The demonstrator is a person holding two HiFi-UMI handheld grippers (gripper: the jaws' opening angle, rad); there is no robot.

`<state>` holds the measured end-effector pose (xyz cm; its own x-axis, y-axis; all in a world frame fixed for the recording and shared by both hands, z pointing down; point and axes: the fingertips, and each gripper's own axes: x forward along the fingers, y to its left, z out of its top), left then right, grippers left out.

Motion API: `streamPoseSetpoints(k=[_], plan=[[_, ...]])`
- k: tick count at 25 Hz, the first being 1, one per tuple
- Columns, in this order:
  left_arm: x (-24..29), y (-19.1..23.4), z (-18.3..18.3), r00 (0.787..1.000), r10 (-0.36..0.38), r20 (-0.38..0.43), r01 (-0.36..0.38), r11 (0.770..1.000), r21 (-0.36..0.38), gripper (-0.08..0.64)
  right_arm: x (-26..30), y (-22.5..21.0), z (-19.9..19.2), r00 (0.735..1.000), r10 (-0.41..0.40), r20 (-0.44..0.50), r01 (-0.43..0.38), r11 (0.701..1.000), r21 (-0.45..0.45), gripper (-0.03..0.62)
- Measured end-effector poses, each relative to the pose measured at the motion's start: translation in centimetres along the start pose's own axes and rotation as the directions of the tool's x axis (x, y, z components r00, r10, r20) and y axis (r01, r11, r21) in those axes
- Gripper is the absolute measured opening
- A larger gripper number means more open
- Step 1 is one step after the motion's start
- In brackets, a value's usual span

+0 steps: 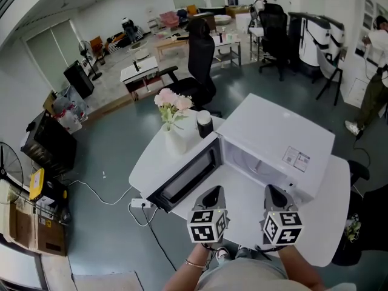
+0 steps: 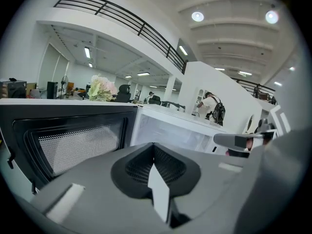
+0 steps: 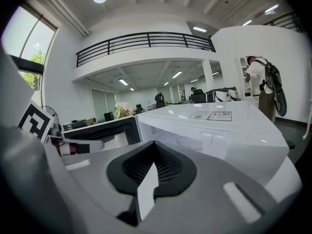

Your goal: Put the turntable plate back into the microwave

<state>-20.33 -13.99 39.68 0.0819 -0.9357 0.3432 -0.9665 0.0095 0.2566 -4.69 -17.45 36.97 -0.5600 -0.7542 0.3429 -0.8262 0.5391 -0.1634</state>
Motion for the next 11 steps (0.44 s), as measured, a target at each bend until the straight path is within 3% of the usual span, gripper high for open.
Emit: streamPoseSetpoints(k=[11], plan=[[0.51, -0.64, 0.09, 1.0, -0.017, -0.004, 0.017, 1.0, -0.001, -0.002, -0.41, -0.35, 0.03, 1.0, -0.013, -0.002, 0.013, 1.0, 0.002, 0.009]])
